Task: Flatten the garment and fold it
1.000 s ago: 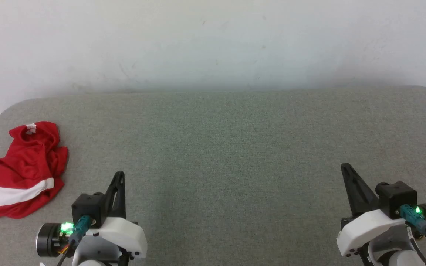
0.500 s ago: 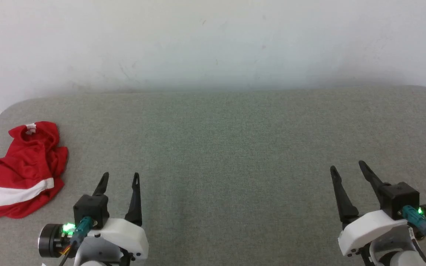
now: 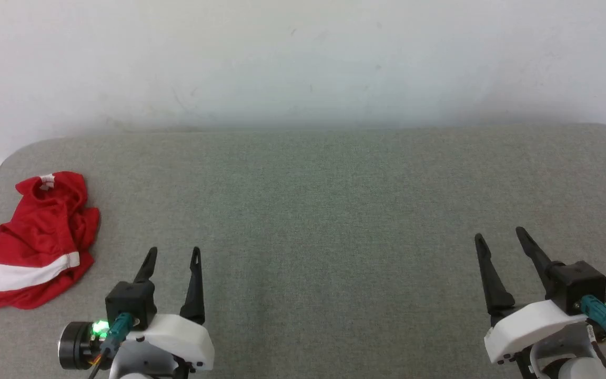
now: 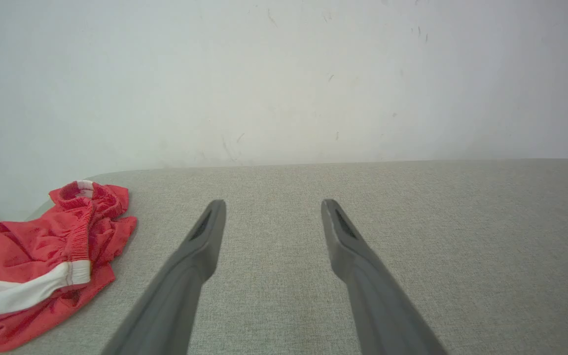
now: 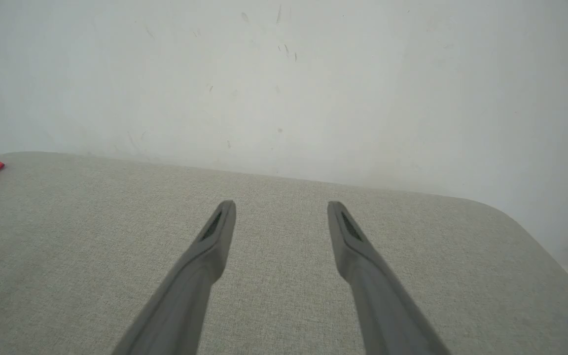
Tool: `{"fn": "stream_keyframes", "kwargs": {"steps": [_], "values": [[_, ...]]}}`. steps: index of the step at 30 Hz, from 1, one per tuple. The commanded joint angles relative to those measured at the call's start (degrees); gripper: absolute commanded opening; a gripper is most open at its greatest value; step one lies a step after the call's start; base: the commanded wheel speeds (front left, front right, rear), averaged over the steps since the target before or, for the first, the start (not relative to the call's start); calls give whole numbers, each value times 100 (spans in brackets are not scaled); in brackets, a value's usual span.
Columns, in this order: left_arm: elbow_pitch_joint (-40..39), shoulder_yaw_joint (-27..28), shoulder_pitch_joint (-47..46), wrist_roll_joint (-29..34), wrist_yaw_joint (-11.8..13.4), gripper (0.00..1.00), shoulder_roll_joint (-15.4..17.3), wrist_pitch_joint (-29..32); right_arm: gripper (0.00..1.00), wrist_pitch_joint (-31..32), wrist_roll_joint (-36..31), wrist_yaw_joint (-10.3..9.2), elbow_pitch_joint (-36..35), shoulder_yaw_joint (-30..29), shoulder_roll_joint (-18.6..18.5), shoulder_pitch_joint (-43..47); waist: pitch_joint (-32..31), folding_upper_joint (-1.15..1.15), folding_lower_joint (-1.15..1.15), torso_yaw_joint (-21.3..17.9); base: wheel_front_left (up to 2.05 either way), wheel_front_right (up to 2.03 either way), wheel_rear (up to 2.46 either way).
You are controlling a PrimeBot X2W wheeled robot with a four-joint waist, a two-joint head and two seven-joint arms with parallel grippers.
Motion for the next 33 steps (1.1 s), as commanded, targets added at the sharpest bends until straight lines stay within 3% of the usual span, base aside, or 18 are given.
{"fn": "stream_keyframes", "kwargs": {"steps": [1, 14, 33], "values": [[42, -23, 30, -35, 57, 100, -2, -82, 100, -72, 52, -2, 13, -8, 7, 24, -4, 0, 0, 22, 0, 0, 0], [95, -64, 58, -113, 125, 100, -3, -225, 100, -215, 93, -4, 8, 5, 9, 83, -43, 0, 0, 280, 0, 0, 0], [133, -61, 176, -143, 183, 100, -5, -453, 100, -442, 176, -5, 128, 48, 14, 167, -155, 0, 0, 1033, 0, 0, 0]]}}
